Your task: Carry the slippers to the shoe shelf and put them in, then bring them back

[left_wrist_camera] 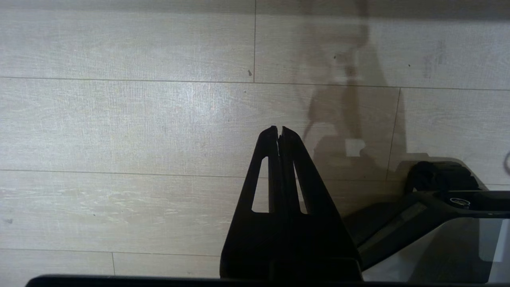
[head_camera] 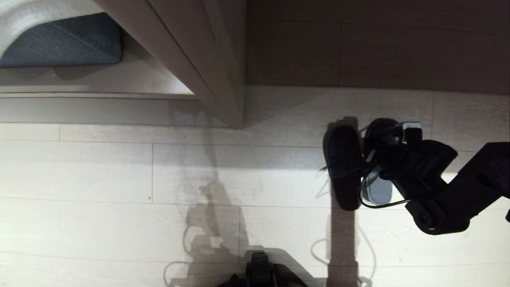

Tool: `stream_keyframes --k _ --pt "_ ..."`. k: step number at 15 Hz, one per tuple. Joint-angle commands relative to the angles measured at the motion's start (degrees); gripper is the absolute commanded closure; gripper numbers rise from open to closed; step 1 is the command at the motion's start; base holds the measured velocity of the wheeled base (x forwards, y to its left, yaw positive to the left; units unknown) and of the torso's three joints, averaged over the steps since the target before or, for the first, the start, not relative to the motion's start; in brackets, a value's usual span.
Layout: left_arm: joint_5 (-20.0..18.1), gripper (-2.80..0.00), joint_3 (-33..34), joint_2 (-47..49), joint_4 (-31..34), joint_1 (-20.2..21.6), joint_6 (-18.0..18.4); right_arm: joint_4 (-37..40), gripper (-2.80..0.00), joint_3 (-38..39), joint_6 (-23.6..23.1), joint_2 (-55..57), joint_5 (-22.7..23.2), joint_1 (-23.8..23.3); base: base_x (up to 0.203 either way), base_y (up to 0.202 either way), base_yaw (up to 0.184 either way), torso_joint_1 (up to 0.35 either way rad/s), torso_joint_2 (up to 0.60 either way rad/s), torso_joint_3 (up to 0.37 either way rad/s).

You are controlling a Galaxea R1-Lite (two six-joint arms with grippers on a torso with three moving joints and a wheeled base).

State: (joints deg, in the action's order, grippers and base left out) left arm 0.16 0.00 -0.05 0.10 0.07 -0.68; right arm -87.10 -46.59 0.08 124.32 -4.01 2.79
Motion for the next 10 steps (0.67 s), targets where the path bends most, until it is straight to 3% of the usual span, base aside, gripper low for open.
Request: stream_keyframes --k 1,4,10 --pt "0.02 0.0 0.0 0.05 -0.01 0.01 -0.02 -0.56 0.0 -1.04 0.35 1.13 0.41 3.3 0.0 0.0 0.0 0.0 0.0 0.0" --pt "0.02 0.0 0.0 0.05 -0.01 0.01 -0.02 -0.56 0.0 -1.13 0.53 2.14 0.3 7.48 0.0 0.0 0.0 0.0 0.0 0.0" --pt "0.02 0.0 0.0 0.05 -0.01 0.01 -0.02 1.33 0.0 -8.46 -0.41 9.79 0.11 7.66 0.0 0.0 0.0 0.0 0.0 0.0"
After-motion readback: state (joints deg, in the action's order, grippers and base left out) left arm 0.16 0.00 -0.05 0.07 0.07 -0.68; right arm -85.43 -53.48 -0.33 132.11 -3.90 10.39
